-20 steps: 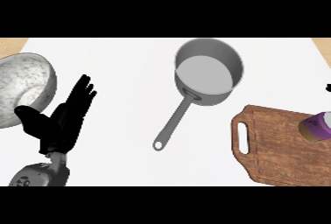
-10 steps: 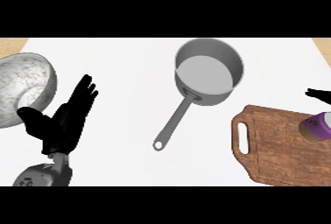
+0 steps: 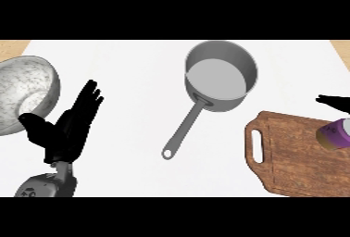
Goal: Pick the can from the cutting board and place it in the pot
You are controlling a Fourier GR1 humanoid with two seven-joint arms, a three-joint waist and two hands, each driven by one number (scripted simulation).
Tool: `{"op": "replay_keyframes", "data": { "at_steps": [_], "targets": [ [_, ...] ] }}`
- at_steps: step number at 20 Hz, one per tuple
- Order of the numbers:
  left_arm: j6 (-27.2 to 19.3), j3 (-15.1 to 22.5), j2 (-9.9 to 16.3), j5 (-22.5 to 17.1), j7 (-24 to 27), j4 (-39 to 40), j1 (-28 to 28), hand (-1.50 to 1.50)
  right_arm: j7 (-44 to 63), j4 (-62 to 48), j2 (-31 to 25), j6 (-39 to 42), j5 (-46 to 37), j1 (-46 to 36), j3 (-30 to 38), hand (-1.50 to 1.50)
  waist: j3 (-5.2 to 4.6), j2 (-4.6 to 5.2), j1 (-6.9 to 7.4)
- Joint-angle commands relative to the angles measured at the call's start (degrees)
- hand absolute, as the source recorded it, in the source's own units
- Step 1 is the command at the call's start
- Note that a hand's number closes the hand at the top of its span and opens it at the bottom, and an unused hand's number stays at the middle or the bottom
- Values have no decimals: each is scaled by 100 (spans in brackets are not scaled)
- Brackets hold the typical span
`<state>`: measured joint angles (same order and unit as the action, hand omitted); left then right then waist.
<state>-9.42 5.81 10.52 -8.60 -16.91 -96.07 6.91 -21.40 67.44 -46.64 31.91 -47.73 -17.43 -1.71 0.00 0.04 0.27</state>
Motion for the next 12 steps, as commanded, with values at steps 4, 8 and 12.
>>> {"op": "replay_keyframes", "data": {
  "at_steps": [4,8,12],
  "targets": [
    [119,-135,-39,48,-15,-120,-201,0,-618,27,141,103,-2,192,124,150,-1,-11,-27],
    [152,-182,-205,61,-82,204,142,0,-913,-262,326,-218,-215,-140,191,150,0,0,-10],
    [64,-140,-214,223,-503,-196,207,0,-850,-187,613,-351,-307,-162,276,150,0,-3,-14]
  ]
}}
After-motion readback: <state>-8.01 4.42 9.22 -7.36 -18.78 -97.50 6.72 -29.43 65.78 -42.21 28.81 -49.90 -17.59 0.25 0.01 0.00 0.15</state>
